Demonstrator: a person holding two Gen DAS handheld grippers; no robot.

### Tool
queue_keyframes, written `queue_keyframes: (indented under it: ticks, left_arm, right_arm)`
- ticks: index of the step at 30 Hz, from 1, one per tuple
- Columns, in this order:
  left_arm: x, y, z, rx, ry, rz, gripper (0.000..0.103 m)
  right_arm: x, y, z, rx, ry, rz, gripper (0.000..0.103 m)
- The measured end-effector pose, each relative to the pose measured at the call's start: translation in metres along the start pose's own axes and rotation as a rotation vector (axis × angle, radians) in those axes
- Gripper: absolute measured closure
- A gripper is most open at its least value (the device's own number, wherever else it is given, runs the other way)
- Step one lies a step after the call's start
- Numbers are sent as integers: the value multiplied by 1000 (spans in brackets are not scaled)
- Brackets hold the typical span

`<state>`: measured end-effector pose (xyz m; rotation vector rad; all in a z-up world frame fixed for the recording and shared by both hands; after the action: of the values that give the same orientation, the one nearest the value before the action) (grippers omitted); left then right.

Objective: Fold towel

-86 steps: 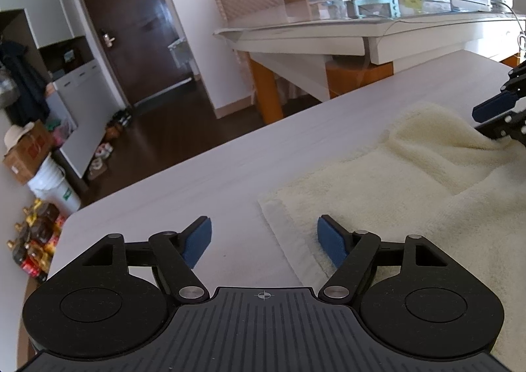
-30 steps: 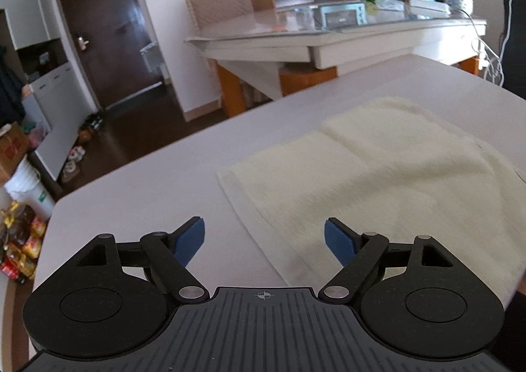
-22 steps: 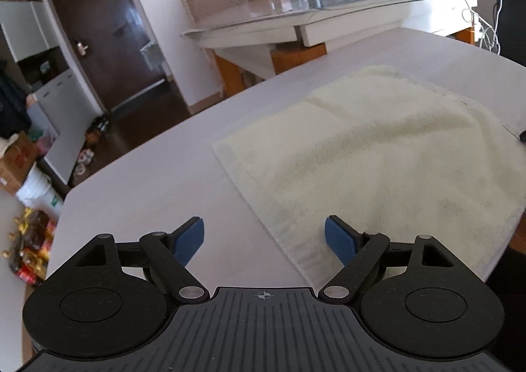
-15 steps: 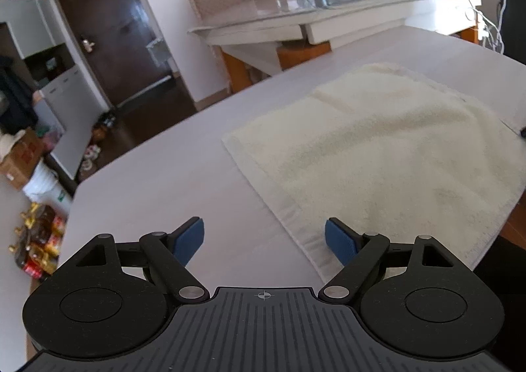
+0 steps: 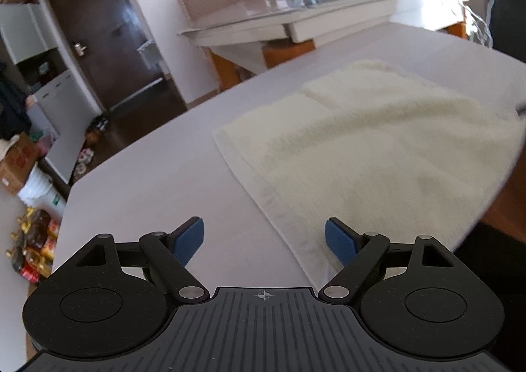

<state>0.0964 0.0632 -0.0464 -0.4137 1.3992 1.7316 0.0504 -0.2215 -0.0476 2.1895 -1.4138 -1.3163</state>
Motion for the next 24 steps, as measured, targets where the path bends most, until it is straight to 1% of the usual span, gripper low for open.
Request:
queue_keyframes:
  ticks: [3,9,10,12,14,16,19,21,24]
  left_arm:
    - [2,6,-2,6,-27,15,17]
    - [10,22,-4,43,-101,42,16]
    - [11,24,-4,44,-102,38,16]
    - [11,27,3,45,-50,6,16]
    - [12,25,6,57,-29,7,16]
    - [15,24,5,64,-43,18,16]
    - [18,24,8,106,-49,21,16]
    - [18,24,9,116,-49,18,15]
    - [20,25,12,135,-48,9,15]
  right_arm:
    - [-6,2,-4,26,13,-11,97]
    - [-21,3,-17,81,42,-29,97]
    - [-23,3,-19,87,48,-31,97]
    - [-27,2,-23,103,60,-35,97]
    - [-31,2,-25,113,70,-38,97]
    - [-38,0,-30,128,96,-41,97]
    - [-49,-5,-39,145,135,-43,97]
    - [-57,-10,-46,150,164,-45,97]
    - [-77,-24,-59,150,222,-55,97]
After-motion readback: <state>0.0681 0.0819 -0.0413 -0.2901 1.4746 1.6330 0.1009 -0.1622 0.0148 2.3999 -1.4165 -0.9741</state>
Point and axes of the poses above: each gripper's, at about its wrist camera, not at the fingertips, and y roughly against the way its jaws point, z to its left, x to its underside, the point moved 3 cm from there along -y, roughly the way its jaws point, and after that the axes turned 3 degrees about -z, right-handed, at the moved point
